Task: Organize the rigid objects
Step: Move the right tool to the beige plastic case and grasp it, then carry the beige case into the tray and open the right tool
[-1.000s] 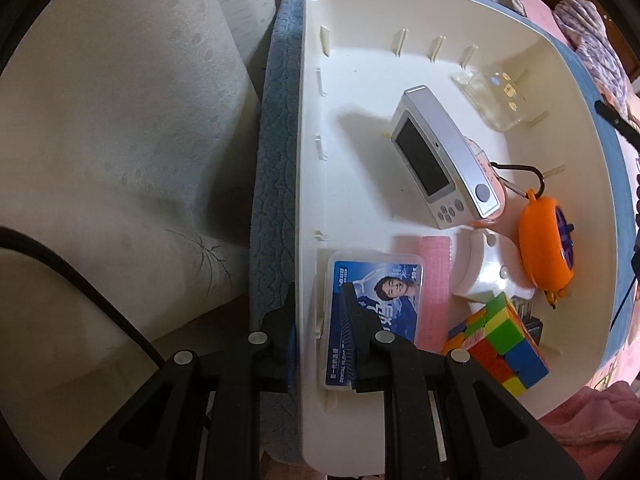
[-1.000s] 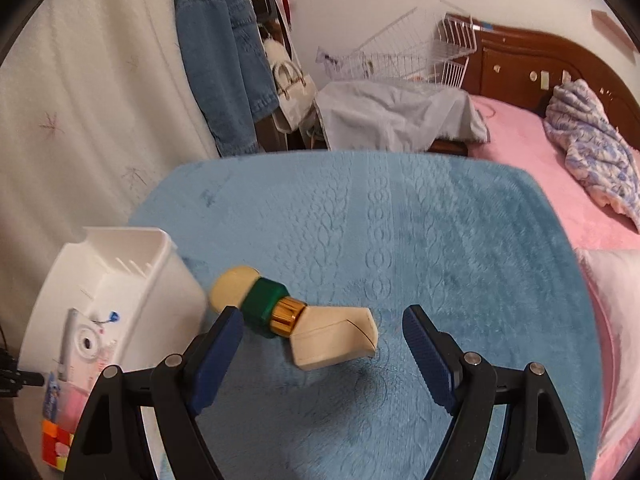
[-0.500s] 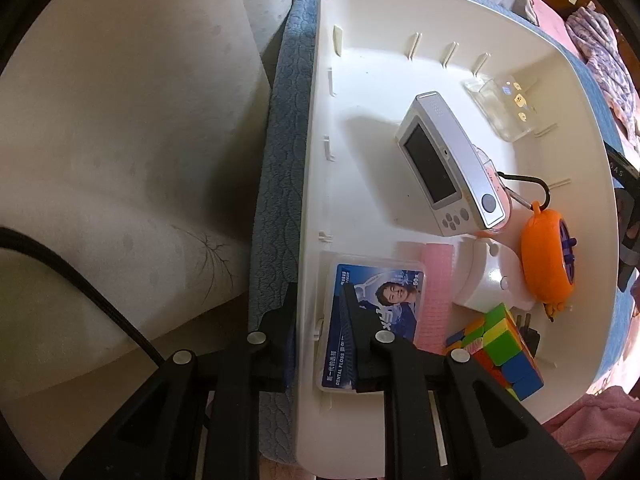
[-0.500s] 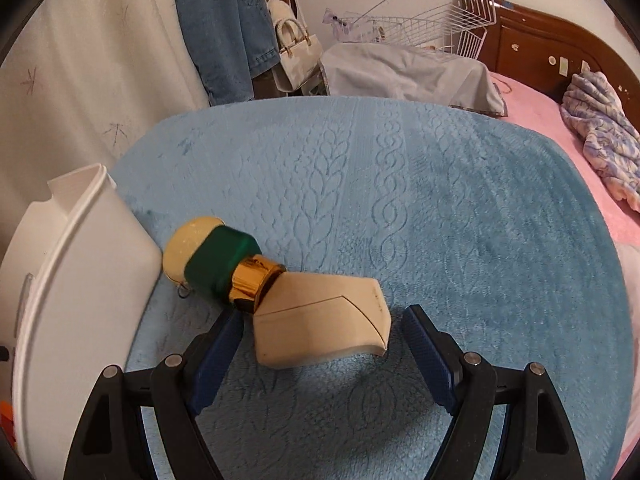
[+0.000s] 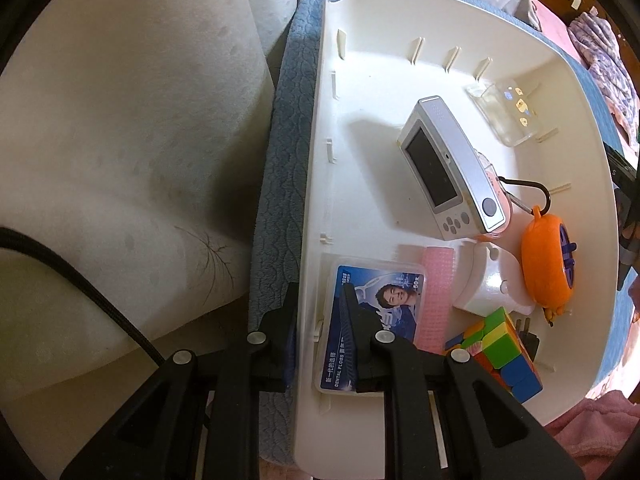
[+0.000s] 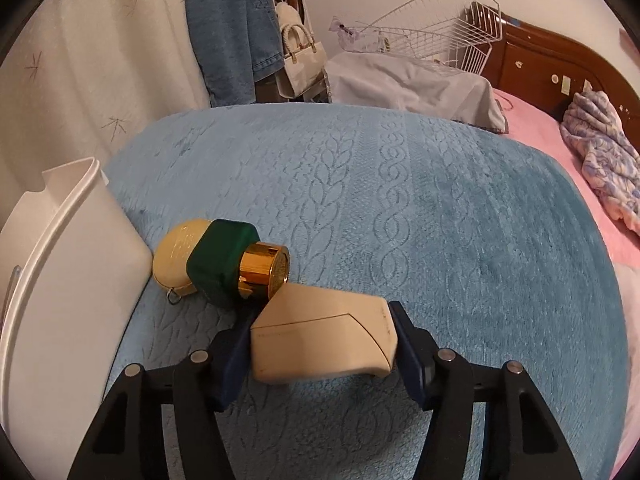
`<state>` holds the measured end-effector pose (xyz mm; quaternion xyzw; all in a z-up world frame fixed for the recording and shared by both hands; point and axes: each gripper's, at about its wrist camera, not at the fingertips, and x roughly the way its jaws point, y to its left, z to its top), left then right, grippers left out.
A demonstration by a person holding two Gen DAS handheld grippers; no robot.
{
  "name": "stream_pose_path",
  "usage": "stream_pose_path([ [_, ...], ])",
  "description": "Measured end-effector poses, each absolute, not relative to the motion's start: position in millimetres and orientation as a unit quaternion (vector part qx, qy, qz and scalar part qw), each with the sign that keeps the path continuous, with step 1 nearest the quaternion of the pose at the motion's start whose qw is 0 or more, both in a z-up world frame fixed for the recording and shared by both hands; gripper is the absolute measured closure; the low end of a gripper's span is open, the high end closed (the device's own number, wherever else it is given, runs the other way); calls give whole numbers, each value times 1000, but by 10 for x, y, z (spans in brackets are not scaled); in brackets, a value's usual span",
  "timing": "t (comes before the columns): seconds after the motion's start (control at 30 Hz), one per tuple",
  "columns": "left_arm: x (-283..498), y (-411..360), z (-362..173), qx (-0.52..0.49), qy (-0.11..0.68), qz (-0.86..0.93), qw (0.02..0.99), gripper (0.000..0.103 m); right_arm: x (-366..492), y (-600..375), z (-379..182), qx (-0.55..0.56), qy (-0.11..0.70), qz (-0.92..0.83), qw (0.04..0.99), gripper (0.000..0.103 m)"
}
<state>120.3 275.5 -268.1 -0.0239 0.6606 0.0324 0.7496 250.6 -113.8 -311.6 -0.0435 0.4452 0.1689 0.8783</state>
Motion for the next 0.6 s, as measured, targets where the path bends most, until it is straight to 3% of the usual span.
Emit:
stream_pose_path([
  [0.6, 1194, 2632, -2661, 10, 665, -10, 747, 84, 1994, -1182, -3050, -18, 506, 124, 854, 40],
])
